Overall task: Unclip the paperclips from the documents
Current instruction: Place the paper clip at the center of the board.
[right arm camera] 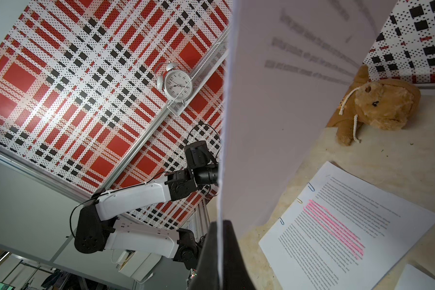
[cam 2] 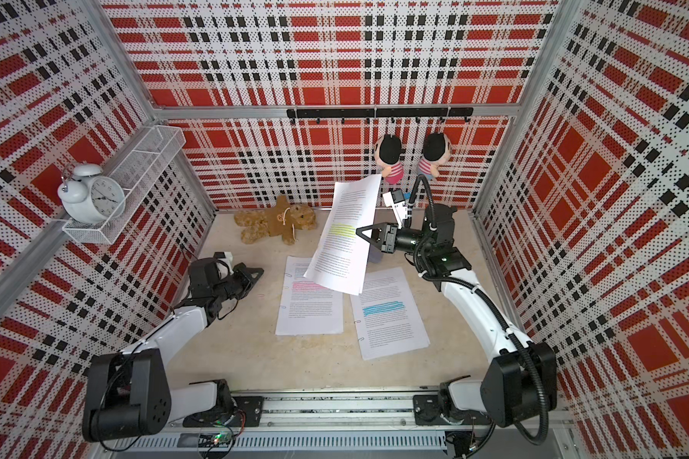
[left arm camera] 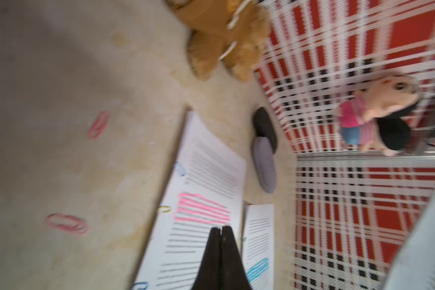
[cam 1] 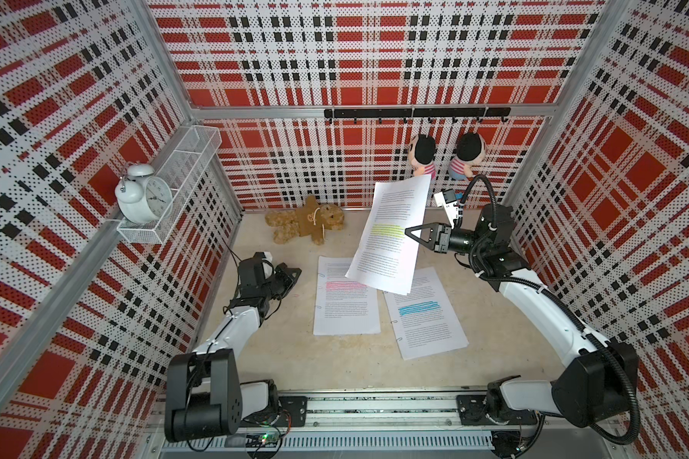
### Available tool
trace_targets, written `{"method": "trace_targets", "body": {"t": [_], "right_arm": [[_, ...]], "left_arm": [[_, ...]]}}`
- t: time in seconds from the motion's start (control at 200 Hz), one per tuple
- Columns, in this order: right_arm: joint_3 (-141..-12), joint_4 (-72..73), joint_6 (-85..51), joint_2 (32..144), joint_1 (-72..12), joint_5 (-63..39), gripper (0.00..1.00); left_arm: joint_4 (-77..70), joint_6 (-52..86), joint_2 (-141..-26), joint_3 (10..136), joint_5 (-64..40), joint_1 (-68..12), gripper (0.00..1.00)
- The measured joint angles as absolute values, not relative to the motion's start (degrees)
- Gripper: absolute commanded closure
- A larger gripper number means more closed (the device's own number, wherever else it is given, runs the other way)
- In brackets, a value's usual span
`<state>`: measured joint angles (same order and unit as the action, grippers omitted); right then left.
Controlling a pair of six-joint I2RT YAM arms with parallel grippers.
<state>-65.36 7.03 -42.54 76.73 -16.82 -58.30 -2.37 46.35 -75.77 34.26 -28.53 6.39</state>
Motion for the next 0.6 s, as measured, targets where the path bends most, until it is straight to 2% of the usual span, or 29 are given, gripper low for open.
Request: {"method": "trace_targets", "body": {"t": [0.09, 0.115, 0.205, 0.271, 0.431, 0.516, 0.601], "right_arm": [[-65.28, 5.02, -40.91, 76.73, -19.49, -56.34, 1.00], [-65.28, 4.56, -40.51, 76.73, -20.21, -55.88, 1.00], [-64.51, 4.08, -39.99, 76.71, -22.11, -54.15, 1.00], [-63.51, 3.84, -39.88, 76.69, -22.61, -52.95, 1.00], [-63.02, -3.62, -36.75, 76.64, -21.12, -47.81, 1.00], [-63.05, -9.72, -35.03, 76.31, -17.23, -44.42, 1.00], [-62.48, -14.41, -33.69, 75.64, -10.02, -39.38, 1.00]], "left_arm": [[1.80, 45.08, -79.81, 34.26, -24.73, 6.42, 1.00], [2.63, 44.88, -80.86, 34.26, -23.81, 6.46, 0.96], [5.23, 44.56, -84.29, 34.26, -21.08, 6.81, 0.80], [6.87, 44.60, -85.84, 34.20, -19.55, 7.40, 0.62], [7.81, 44.77, -83.72, 34.85, -16.82, 8.29, 0.33], [10.92, 44.75, -81.69, 34.94, -14.68, 8.29, 0.25], [14.00, 44.56, -79.20, 35.00, -12.86, 8.27, 0.23]]}}
